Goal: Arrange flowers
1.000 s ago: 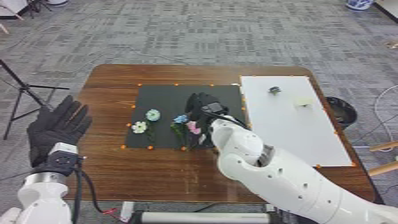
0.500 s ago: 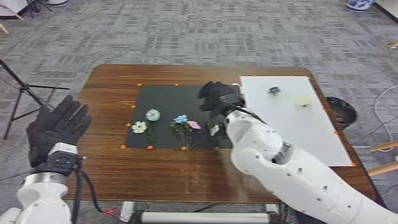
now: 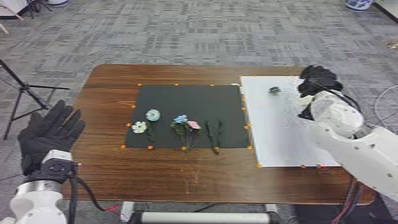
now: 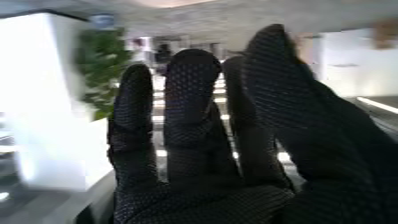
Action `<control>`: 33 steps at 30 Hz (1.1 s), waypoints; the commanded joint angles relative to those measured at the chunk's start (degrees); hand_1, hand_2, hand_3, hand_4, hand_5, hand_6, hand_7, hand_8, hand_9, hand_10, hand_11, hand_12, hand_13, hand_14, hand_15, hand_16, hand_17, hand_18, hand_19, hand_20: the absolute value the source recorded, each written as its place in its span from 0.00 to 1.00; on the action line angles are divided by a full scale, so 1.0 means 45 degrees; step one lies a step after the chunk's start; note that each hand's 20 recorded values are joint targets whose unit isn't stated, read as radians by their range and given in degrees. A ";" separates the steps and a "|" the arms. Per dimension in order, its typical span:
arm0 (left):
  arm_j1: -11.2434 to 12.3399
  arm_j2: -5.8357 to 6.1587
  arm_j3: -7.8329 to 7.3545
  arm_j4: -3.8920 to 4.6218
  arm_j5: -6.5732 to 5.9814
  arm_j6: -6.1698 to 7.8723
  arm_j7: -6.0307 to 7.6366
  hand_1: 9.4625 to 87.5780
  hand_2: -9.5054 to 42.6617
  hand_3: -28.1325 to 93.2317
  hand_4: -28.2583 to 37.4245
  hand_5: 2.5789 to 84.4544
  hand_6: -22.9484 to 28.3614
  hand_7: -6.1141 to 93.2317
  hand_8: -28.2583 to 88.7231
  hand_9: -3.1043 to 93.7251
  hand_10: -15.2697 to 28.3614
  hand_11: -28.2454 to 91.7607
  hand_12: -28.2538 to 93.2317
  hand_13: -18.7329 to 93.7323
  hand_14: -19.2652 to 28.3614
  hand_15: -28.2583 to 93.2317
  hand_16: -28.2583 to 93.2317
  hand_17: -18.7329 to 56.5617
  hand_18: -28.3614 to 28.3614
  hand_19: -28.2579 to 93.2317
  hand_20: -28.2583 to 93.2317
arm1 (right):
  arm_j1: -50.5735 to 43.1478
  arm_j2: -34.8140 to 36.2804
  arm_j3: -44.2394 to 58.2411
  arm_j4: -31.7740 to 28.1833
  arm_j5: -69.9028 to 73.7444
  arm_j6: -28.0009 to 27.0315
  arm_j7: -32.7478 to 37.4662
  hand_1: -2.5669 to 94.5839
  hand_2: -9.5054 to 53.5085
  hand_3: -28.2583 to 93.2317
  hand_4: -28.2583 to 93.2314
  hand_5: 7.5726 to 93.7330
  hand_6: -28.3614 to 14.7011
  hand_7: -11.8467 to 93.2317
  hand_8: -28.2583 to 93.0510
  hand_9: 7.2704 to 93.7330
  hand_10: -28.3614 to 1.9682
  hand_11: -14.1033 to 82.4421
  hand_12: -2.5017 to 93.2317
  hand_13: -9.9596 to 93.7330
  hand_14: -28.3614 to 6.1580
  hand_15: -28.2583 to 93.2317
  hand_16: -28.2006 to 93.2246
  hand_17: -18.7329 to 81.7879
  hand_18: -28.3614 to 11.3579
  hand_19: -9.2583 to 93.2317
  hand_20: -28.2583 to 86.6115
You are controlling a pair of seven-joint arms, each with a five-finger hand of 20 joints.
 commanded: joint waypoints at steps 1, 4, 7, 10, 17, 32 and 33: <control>-0.0024 0.0120 0.0083 -0.0008 -0.0082 0.0121 0.0173 0.19 0.53 0.81 0.00 0.49 0.62 0.15 0.17 0.38 0.68 0.40 0.30 0.39 0.71 0.43 0.19 0.14 0.74 0.52 0.29 | 0.0147 0.0617 0.0420 0.0205 -0.0125 -0.1419 -0.0128 0.63 0.00 0.82 0.00 0.47 0.60 0.25 0.14 0.45 0.58 0.23 0.17 0.69 0.73 0.73 0.56 0.47 0.21 0.81 0.57; -0.0176 0.0270 0.0147 0.0042 -0.0131 0.0194 0.0127 0.20 0.53 0.81 0.00 0.49 0.63 0.15 0.17 0.38 0.68 0.40 0.29 0.39 0.71 0.42 0.19 0.15 0.73 0.51 0.29 | 0.0288 0.0345 0.0239 0.0407 0.0082 -0.1905 -0.0273 0.65 0.00 0.82 0.00 0.47 0.62 0.25 0.14 0.45 0.61 0.23 0.17 0.69 0.75 0.73 0.56 0.47 0.22 0.81 0.57; -0.0655 0.0521 0.0323 0.0173 -0.0035 0.0181 0.0046 0.20 0.53 0.81 0.00 0.49 0.63 0.15 0.17 0.38 0.68 0.40 0.29 0.39 0.71 0.42 0.18 0.15 0.73 0.51 0.29 | 0.0129 0.0194 0.0227 0.0504 0.0078 -0.2022 -0.0618 0.65 0.00 0.82 0.00 0.46 0.63 0.25 0.14 0.45 0.62 0.23 0.16 0.69 0.75 0.73 0.56 0.47 0.23 0.81 0.57; -0.1052 0.0763 0.0557 0.0330 0.0033 0.0214 -0.0015 0.20 0.53 0.81 0.00 0.49 0.63 0.15 0.17 0.38 0.68 0.40 0.29 0.39 0.70 0.42 0.18 0.15 0.73 0.51 0.29 | 0.0002 0.0007 0.0317 0.0689 -0.0225 -0.2381 -0.1387 0.65 0.00 0.81 0.00 0.45 0.63 0.25 0.14 0.44 0.65 0.23 0.16 0.69 0.76 0.73 0.56 0.47 0.24 0.80 0.57; -0.2267 0.1569 0.1094 0.0841 0.0045 -0.0048 -0.0477 0.20 0.53 0.81 0.00 0.49 0.63 0.14 0.17 0.37 0.67 0.39 0.28 0.37 0.67 0.39 0.17 0.18 0.69 0.49 0.28 | -0.0258 -0.0108 0.0337 0.0932 0.0002 -0.3496 -0.1322 0.64 0.00 0.80 0.00 0.44 0.65 0.26 0.13 0.44 0.68 0.23 0.16 0.68 0.77 0.74 0.57 0.47 0.25 0.80 0.57; -0.4506 0.2045 0.2624 0.1982 0.0167 -0.0981 -0.0945 0.22 0.52 0.80 0.00 0.43 0.60 0.12 0.17 0.32 0.64 0.37 0.27 0.34 0.59 0.35 0.16 0.23 0.60 0.43 0.25 | -0.0144 -0.0477 -0.1143 0.1665 -0.0964 0.0013 0.0048 0.68 0.00 0.77 0.00 0.68 0.72 0.40 0.18 0.76 0.71 0.26 0.32 0.77 0.76 0.74 0.57 0.52 0.24 0.82 0.59; -0.4651 0.2024 0.2698 0.2048 0.0368 -0.1011 -0.1105 0.25 0.53 0.80 0.00 0.45 0.59 0.12 0.17 0.32 0.64 0.37 0.27 0.33 0.59 0.34 0.16 0.23 0.59 0.43 0.26 | -0.0112 -0.0494 -0.1212 0.1666 -0.1049 0.0224 0.0132 0.69 0.00 0.76 0.00 0.70 0.72 0.44 0.21 0.81 0.72 0.24 0.39 0.78 0.75 0.74 0.58 0.52 0.23 0.82 0.60</control>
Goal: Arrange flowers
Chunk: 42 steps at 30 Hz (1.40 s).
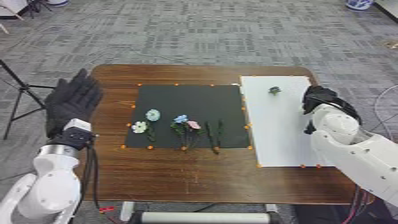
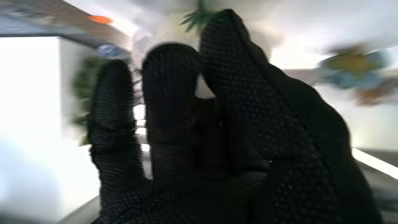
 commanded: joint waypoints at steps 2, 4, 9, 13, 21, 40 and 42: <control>-0.1120 -0.0001 0.0657 0.0381 0.0735 -0.0535 -0.0869 0.28 0.54 0.79 0.00 0.47 0.59 0.13 0.17 0.34 0.64 0.38 0.27 0.34 0.59 0.35 0.16 0.23 0.59 0.43 0.26 | -0.0047 -0.0300 -0.0068 0.0047 -0.0980 0.1131 0.0179 0.69 0.00 0.77 0.00 0.72 0.73 0.47 0.22 0.85 0.72 0.27 0.45 0.79 0.72 0.75 0.58 0.53 0.23 0.82 0.60; -0.1416 -0.0005 0.0816 0.0484 0.0836 -0.0517 -0.0903 0.29 0.53 0.79 0.00 0.48 0.59 0.14 0.17 0.34 0.64 0.39 0.27 0.34 0.59 0.36 0.16 0.23 0.59 0.43 0.26 | -0.0280 -0.0399 0.0292 -0.0273 -0.1216 0.1291 0.0140 0.69 0.00 0.78 0.00 0.74 0.73 0.47 0.23 0.87 0.72 0.29 0.50 0.79 0.70 0.76 0.57 0.54 0.23 0.83 0.60; -0.1626 0.0098 0.0944 0.0511 0.0829 -0.0537 -0.0916 0.29 0.52 0.79 0.00 0.48 0.59 0.14 0.16 0.34 0.64 0.39 0.26 0.34 0.59 0.36 0.15 0.23 0.59 0.44 0.26 | -0.1579 -0.0928 0.2245 -0.2075 -0.1175 0.1731 -0.0878 0.69 0.00 0.79 0.00 0.74 0.72 0.49 0.24 0.87 0.71 0.30 0.52 0.79 0.71 0.76 0.58 0.54 0.23 0.83 0.60; -0.1634 -0.0056 0.0908 0.0619 0.0673 -0.0627 -0.0901 0.28 0.52 0.79 0.00 0.48 0.60 0.14 0.16 0.34 0.65 0.39 0.26 0.34 0.59 0.37 0.15 0.22 0.60 0.44 0.26 | -0.1844 -0.1582 0.2589 -0.3398 -0.1630 0.1662 -0.1742 0.69 0.00 0.79 0.00 0.74 0.71 0.49 0.24 0.87 0.71 0.30 0.53 0.79 0.71 0.75 0.59 0.53 0.24 0.83 0.60; -0.1799 -0.0259 0.0980 0.0840 0.1450 -0.0724 -0.1219 0.25 0.54 0.79 0.00 0.47 0.62 0.13 0.17 0.34 0.67 0.38 0.27 0.34 0.64 0.36 0.16 0.21 0.61 0.44 0.26 | -0.1468 -0.4193 0.1899 -0.3784 -0.0690 0.1604 -0.2360 0.68 0.00 0.80 0.00 0.74 0.71 0.49 0.24 0.86 0.71 0.31 0.54 0.78 0.72 0.75 0.59 0.53 0.24 0.83 0.60; -0.2284 -0.0569 0.1466 0.0931 0.3080 -0.0102 -0.1607 0.25 0.54 0.79 0.00 0.47 0.63 0.13 0.17 0.34 0.68 0.38 0.27 0.35 0.64 0.37 0.17 0.20 0.64 0.46 0.26 | -0.1798 -0.5466 0.0304 -0.2689 -0.2401 0.0832 -0.1551 0.68 0.00 0.80 0.00 0.73 0.70 0.47 0.24 0.85 0.71 0.30 0.52 0.77 0.73 0.74 0.60 0.52 0.23 0.82 0.60; -0.2248 -0.0559 0.1428 0.0943 0.3447 -0.0094 -0.1703 0.25 0.54 0.80 0.00 0.47 0.63 0.13 0.17 0.35 0.68 0.39 0.27 0.35 0.64 0.37 0.17 0.20 0.65 0.46 0.26 | -0.1924 -0.5508 0.0429 -0.2679 -0.2236 0.0484 -0.1625 0.68 0.00 0.80 0.00 0.73 0.70 0.46 0.23 0.85 0.71 0.29 0.51 0.77 0.73 0.73 0.60 0.52 0.23 0.82 0.60</control>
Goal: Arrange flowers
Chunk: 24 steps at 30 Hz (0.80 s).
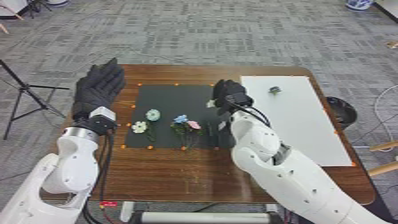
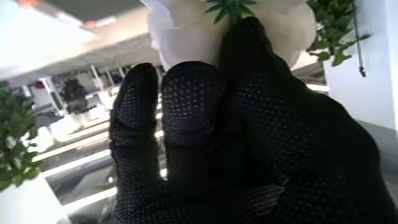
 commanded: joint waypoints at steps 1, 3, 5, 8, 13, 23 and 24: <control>0.0182 -0.0119 -0.0077 -0.0114 0.1174 0.0453 -0.0377 0.25 0.54 0.80 0.00 0.47 0.63 0.13 0.17 0.35 0.68 0.39 0.27 0.36 0.65 0.37 0.17 0.19 0.65 0.46 0.26 | -0.0391 0.0055 0.0033 0.0128 0.0316 -0.0460 -0.0050 0.68 0.00 0.80 0.00 0.72 0.70 0.46 0.23 0.84 0.71 0.29 0.51 0.76 0.73 0.73 0.60 0.52 0.23 0.82 0.60; 0.0214 -0.0102 -0.0113 -0.0118 0.1139 0.0434 -0.0386 0.24 0.54 0.80 0.00 0.47 0.63 0.13 0.17 0.35 0.68 0.39 0.27 0.36 0.65 0.37 0.17 0.19 0.65 0.47 0.26 | -0.0514 -0.0024 0.0122 0.0083 0.0486 -0.0518 0.0054 0.68 0.00 0.80 0.00 0.72 0.69 0.45 0.23 0.83 0.71 0.28 0.50 0.76 0.74 0.73 0.61 0.51 0.23 0.81 0.60; 0.0213 -0.0087 -0.0123 -0.0117 0.1140 0.0432 -0.0379 0.24 0.54 0.80 0.00 0.47 0.63 0.13 0.17 0.35 0.68 0.39 0.27 0.36 0.65 0.37 0.17 0.19 0.65 0.47 0.26 | -0.0498 -0.0020 0.0065 0.0088 0.0518 -0.0526 -0.0007 0.68 0.00 0.80 0.00 0.71 0.69 0.45 0.23 0.83 0.70 0.28 0.50 0.76 0.74 0.72 0.61 0.51 0.23 0.81 0.60; 0.0198 -0.0058 -0.0082 -0.0125 0.1079 0.0452 -0.0409 0.24 0.54 0.80 0.00 0.47 0.63 0.13 0.17 0.35 0.68 0.39 0.27 0.36 0.65 0.37 0.17 0.19 0.66 0.47 0.26 | -0.0522 0.0077 -0.0016 0.0016 0.0192 -0.0709 -0.0120 0.67 0.00 0.80 0.00 0.70 0.67 0.44 0.23 0.82 0.70 0.27 0.49 0.75 0.74 0.72 0.61 0.51 0.22 0.81 0.60; 0.0301 -0.0001 -0.0175 -0.0207 0.1119 0.0545 -0.0415 0.24 0.54 0.80 0.00 0.47 0.63 0.13 0.17 0.33 0.67 0.38 0.27 0.36 0.67 0.38 0.17 0.18 0.68 0.48 0.26 | -0.0572 0.0148 -0.0043 -0.0090 -0.0031 -0.0951 -0.0146 0.66 0.00 0.80 0.00 0.68 0.68 0.39 0.22 0.75 0.65 0.27 0.37 0.74 0.77 0.68 0.60 0.50 0.22 0.79 0.59; 0.0382 0.0036 -0.0264 -0.0273 0.0792 0.0697 -0.0289 0.24 0.54 0.80 0.00 0.46 0.63 0.14 0.17 0.31 0.66 0.38 0.28 0.36 0.68 0.39 0.18 0.17 0.69 0.49 0.26 | -0.0629 0.0448 -0.0082 -0.0332 -0.0595 -0.0703 -0.0082 0.65 0.00 0.81 0.00 0.62 0.67 0.33 0.12 0.62 0.54 0.31 0.21 0.73 0.79 0.67 0.59 0.49 0.22 0.79 0.58; 0.0444 0.0037 -0.0318 -0.0303 0.0742 0.0705 -0.0288 0.24 0.54 0.80 0.00 0.45 0.63 0.14 0.17 0.31 0.66 0.38 0.28 0.36 0.69 0.39 0.18 0.17 0.69 0.49 0.26 | -0.0674 0.0474 -0.0061 -0.0393 -0.0620 -0.0809 -0.0107 0.65 0.00 0.81 0.00 0.60 0.66 0.33 0.12 0.60 0.53 0.30 0.21 0.72 0.79 0.67 0.59 0.48 0.22 0.79 0.58</control>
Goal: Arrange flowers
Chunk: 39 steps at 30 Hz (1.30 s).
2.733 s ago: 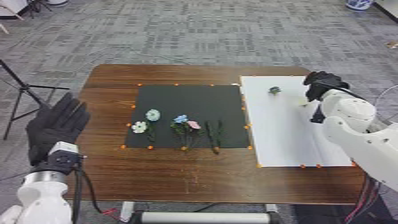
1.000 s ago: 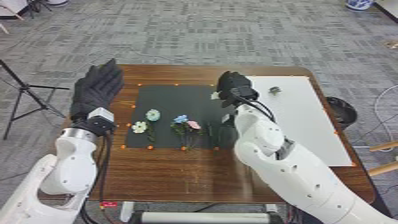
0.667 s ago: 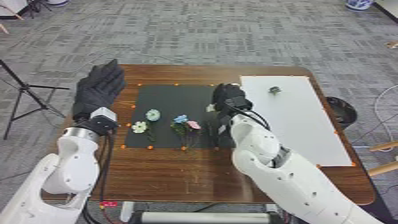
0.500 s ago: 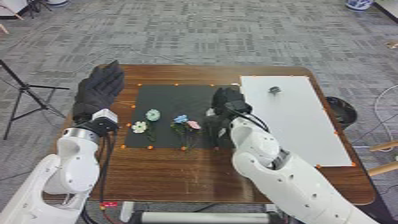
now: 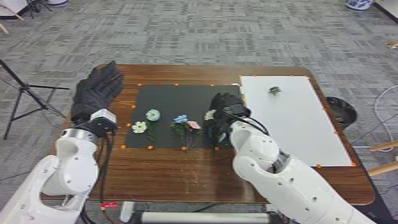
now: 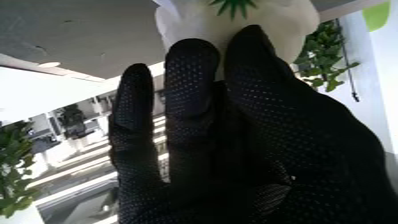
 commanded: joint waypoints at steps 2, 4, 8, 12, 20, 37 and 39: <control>0.0308 0.0059 -0.0253 -0.0205 -0.0417 0.0175 0.0056 0.24 0.54 0.80 0.00 0.45 0.63 0.14 0.17 0.31 0.66 0.38 0.28 0.36 0.70 0.38 0.18 0.17 0.70 0.49 0.26 | -0.0166 0.0366 0.0039 -0.0422 -0.0669 0.0036 0.0014 0.64 0.00 0.81 0.00 0.59 0.65 0.32 0.12 0.58 0.52 0.30 0.21 0.72 0.79 0.67 0.59 0.48 0.22 0.79 0.58; 0.0317 0.0064 -0.0297 -0.0202 -0.0501 0.0138 0.0065 0.24 0.53 0.80 0.00 0.45 0.63 0.14 0.17 0.31 0.66 0.38 0.28 0.36 0.70 0.38 0.18 0.16 0.71 0.49 0.26 | -0.0232 0.0407 0.0132 -0.0570 -0.0535 -0.0127 0.0041 0.64 0.00 0.81 0.00 0.60 0.65 0.33 0.12 0.58 0.51 0.29 0.21 0.72 0.79 0.67 0.58 0.48 0.22 0.79 0.58; 0.0296 0.0085 -0.0318 -0.0211 -0.0562 0.0090 0.0089 0.24 0.53 0.80 0.00 0.45 0.63 0.14 0.17 0.32 0.66 0.39 0.28 0.36 0.71 0.39 0.19 0.16 0.71 0.49 0.27 | -0.0292 0.0553 0.0355 -0.0950 -0.0337 -0.0517 0.0088 0.64 0.00 0.81 0.00 0.60 0.65 0.33 0.12 0.57 0.50 0.29 0.20 0.71 0.78 0.68 0.58 0.48 0.22 0.79 0.58; 0.0369 0.0026 -0.0340 -0.0294 -0.0576 0.0083 0.0179 0.24 0.53 0.80 0.00 0.45 0.63 0.14 0.18 0.32 0.66 0.38 0.28 0.36 0.71 0.39 0.19 0.16 0.71 0.49 0.27 | -0.0113 0.1177 0.0712 -0.1068 -0.0649 0.0222 0.0059 0.62 0.00 0.81 0.00 0.59 0.63 0.32 0.12 0.56 0.49 0.28 0.20 0.70 0.77 0.68 0.58 0.48 0.21 0.79 0.58; 0.0588 0.0152 -0.0419 -0.0463 -0.0589 0.0275 0.0407 0.24 0.53 0.80 0.00 0.45 0.63 0.14 0.17 0.32 0.67 0.38 0.28 0.37 0.71 0.39 0.19 0.16 0.73 0.51 0.28 | 0.1967 0.2353 0.0826 0.0606 0.0008 -0.0171 0.0954 0.58 0.00 0.85 0.00 0.43 0.55 0.25 0.14 0.41 0.45 0.23 0.18 0.66 0.69 0.72 0.54 0.47 0.20 0.79 0.56; 0.0313 0.0294 -0.0129 -0.0378 -0.0637 0.0249 0.0437 0.24 0.52 0.80 0.00 0.45 0.63 0.14 0.18 0.31 0.66 0.38 0.29 0.36 0.71 0.39 0.19 0.16 0.72 0.49 0.28 | 0.6263 0.2679 -0.2388 0.4882 0.1487 -0.3027 0.0030 0.54 0.00 0.86 0.00 0.40 0.56 0.22 0.16 0.36 0.47 0.22 0.16 0.62 0.56 0.76 0.49 0.45 0.19 0.79 0.55; 0.0225 0.0297 -0.0063 -0.0334 -0.0586 0.0230 0.0400 0.24 0.52 0.80 0.00 0.45 0.63 0.14 0.18 0.31 0.66 0.38 0.29 0.36 0.71 0.39 0.19 0.16 0.72 0.49 0.28 | 0.6346 0.2607 -0.2553 0.5171 0.1295 -0.3406 -0.0190 0.53 0.00 0.85 0.00 0.42 0.57 0.23 0.15 0.38 0.50 0.22 0.16 0.63 0.56 0.76 0.49 0.45 0.19 0.79 0.55</control>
